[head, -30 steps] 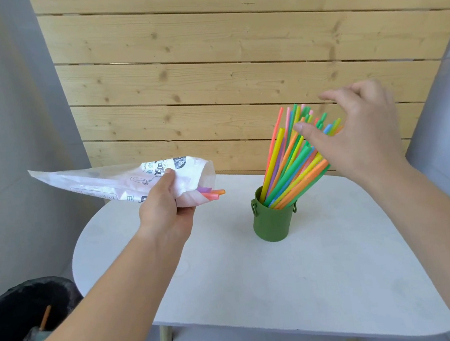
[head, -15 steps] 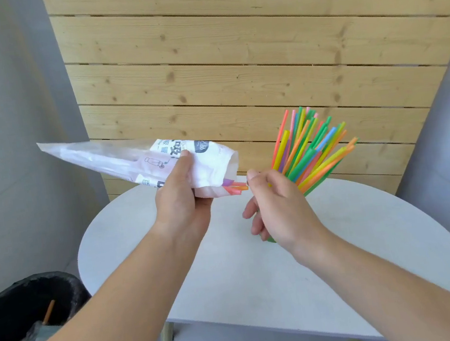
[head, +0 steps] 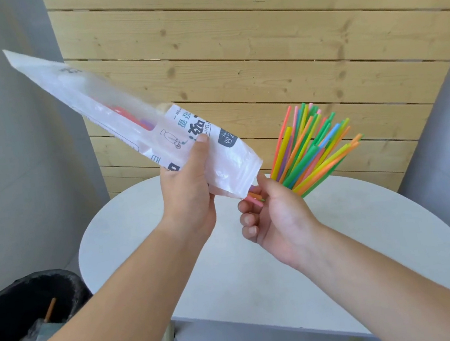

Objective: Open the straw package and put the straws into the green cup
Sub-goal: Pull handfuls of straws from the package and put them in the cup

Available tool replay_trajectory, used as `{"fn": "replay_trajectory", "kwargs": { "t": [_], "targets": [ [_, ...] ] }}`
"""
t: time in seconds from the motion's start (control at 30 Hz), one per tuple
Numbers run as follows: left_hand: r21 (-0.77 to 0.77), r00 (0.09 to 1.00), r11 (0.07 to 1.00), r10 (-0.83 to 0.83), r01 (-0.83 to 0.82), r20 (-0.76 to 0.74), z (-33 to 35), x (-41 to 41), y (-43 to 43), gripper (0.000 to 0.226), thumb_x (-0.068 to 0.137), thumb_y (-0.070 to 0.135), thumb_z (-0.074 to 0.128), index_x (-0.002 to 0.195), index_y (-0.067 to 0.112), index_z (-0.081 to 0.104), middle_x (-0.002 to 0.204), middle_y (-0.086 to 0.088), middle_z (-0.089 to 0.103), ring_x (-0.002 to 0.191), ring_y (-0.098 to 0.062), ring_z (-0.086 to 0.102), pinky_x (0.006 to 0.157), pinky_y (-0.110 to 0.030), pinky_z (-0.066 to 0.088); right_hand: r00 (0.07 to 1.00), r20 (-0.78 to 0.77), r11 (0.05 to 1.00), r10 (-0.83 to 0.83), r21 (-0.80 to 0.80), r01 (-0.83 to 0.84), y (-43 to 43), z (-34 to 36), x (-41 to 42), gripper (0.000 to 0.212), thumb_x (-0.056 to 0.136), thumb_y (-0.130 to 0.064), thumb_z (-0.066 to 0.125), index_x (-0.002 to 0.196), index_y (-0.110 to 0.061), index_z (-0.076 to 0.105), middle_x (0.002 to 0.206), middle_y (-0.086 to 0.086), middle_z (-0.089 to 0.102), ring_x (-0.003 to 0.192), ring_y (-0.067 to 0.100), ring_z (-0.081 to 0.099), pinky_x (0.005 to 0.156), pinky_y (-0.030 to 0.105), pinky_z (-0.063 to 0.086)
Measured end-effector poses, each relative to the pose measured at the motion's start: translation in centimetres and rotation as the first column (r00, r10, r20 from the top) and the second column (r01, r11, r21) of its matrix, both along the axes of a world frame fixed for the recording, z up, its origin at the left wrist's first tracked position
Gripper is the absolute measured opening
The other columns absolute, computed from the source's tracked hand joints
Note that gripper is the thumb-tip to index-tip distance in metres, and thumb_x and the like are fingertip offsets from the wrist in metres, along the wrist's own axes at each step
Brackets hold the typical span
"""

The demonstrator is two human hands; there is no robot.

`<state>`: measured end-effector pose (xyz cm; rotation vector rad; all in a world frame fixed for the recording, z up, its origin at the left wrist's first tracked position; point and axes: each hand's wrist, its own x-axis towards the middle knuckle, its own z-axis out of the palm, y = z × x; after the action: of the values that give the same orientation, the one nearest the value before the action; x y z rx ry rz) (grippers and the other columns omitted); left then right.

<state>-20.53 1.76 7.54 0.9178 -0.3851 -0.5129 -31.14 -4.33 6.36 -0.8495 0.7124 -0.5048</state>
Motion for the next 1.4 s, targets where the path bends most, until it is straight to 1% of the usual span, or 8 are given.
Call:
{"fn": "replay_trajectory", "kwargs": {
  "t": [0.1, 0.37, 0.53, 0.7, 0.93, 1.1, 1.27, 1.4],
  "targets": [
    [-0.014, 1.000, 1.000, 0.015, -0.015, 0.012, 0.3, 0.2, 0.0, 0.034, 0.104, 0.021, 0.066, 0.136, 0.009, 0.065, 0.109, -0.001, 0.077, 0.097, -0.019, 0.076, 0.069, -0.032, 0.062, 0.999, 0.025, 0.998, 0.031, 0.046, -0.032, 0.0, 0.2, -0.2, 0.038, 0.104, -0.039, 0.042, 0.083, -0.011, 0.056, 0.053, 0.006, 0.053, 0.034, 0.015, 0.042, 0.034, 0.018, 0.033],
    [-0.037, 1.000, 0.999, 0.007, -0.007, -0.003, -0.1, 0.8, 0.1, 0.012, 0.102, 0.025, 0.067, 0.112, 0.022, 0.073, 0.091, 0.010, 0.079, 0.082, -0.008, 0.077, 0.062, -0.027, 0.060, 1.000, 0.022, 0.997, -0.008, -0.071, 0.009, -0.4, 0.1, -0.2, 0.030, 0.101, -0.029, 0.056, 0.078, -0.011, 0.065, 0.052, 0.002, 0.053, 0.035, 0.011, 0.042, 0.034, 0.017, 0.032],
    [0.003, 0.983, 0.997, 0.078, -0.078, -0.168, -0.2, 1.3, 0.1, 0.028, 0.101, 0.029, 0.069, 0.127, 0.017, 0.070, 0.102, 0.006, 0.081, 0.093, -0.011, 0.080, 0.068, -0.027, 0.063, 0.997, -0.015, 0.965, -0.076, -0.253, 0.070, -0.9, -0.4, -0.2, 0.023, 0.101, -0.026, 0.056, 0.085, -0.010, 0.060, 0.048, 0.000, 0.055, 0.035, 0.011, 0.044, 0.035, 0.018, 0.034],
    [0.002, 0.959, 1.000, 0.028, -0.028, -0.281, -0.4, 0.8, -0.1, 0.042, 0.105, 0.031, 0.063, 0.141, 0.009, 0.063, 0.139, -0.013, 0.072, 0.124, -0.029, 0.071, 0.099, -0.046, 0.061, 0.993, -0.078, 0.901, -0.086, -0.431, 0.044, -0.9, -0.9, -0.1, 0.032, 0.094, -0.038, 0.065, 0.095, -0.006, 0.066, 0.051, -0.002, 0.062, 0.036, 0.014, 0.048, 0.036, 0.020, 0.037],
    [-0.014, 0.934, 0.999, 0.029, -0.036, -0.357, -0.6, 0.9, -0.1, 0.040, 0.106, 0.028, 0.061, 0.141, 0.008, 0.060, 0.135, -0.012, 0.074, 0.120, -0.028, 0.074, 0.089, -0.040, 0.063, 0.988, -0.062, 0.873, -0.141, -0.478, 0.095, -1.5, -1.1, -0.2, 0.017, 0.096, -0.023, 0.065, 0.094, -0.006, 0.065, 0.047, -0.003, 0.057, 0.034, 0.011, 0.046, 0.034, 0.019, 0.035],
    [-0.016, 0.937, 1.000, 0.008, -0.015, -0.349, -0.8, 0.8, -0.3, 0.041, 0.106, 0.028, 0.061, 0.141, 0.006, 0.060, 0.144, -0.018, 0.067, 0.129, -0.034, 0.068, 0.107, -0.054, 0.055, 0.987, -0.046, 0.872, -0.156, -0.475, 0.115, -1.5, -1.3, -0.2, 0.021, 0.094, -0.033, 0.067, 0.097, -0.013, 0.069, 0.051, -0.002, 0.061, 0.033, 0.012, 0.046, 0.035, 0.017, 0.034],
    [0.008, 0.939, 1.000, 0.005, -0.002, -0.344, -0.8, 0.5, -0.4, 0.040, 0.106, 0.028, 0.060, 0.139, 0.006, 0.062, 0.141, -0.018, 0.069, 0.125, -0.035, 0.071, 0.096, -0.051, 0.061, 0.987, -0.038, 0.868, -0.157, -0.482, 0.119, -1.7, -1.5, -0.1, 0.020, 0.095, -0.034, 0.064, 0.100, -0.015, 0.068, 0.053, 0.000, 0.065, 0.033, 0.012, 0.046, 0.034, 0.016, 0.034],
    [-0.007, 0.940, 1.000, -0.030, 0.030, -0.339, -1.0, 0.6, -0.4, 0.027, 0.107, 0.029, 0.060, 0.125, 0.010, 0.065, 0.120, -0.014, 0.073, 0.101, -0.031, 0.072, 0.058, -0.037, 0.064, 0.984, -0.017, 0.869, -0.177, -0.471, 0.148, -1.9, -1.5, -0.2, 0.019, 0.094, -0.034, 0.066, 0.098, -0.015, 0.066, 0.053, 0.001, 0.064, 0.033, 0.014, 0.044, 0.035, 0.018, 0.033]
  ]
}}
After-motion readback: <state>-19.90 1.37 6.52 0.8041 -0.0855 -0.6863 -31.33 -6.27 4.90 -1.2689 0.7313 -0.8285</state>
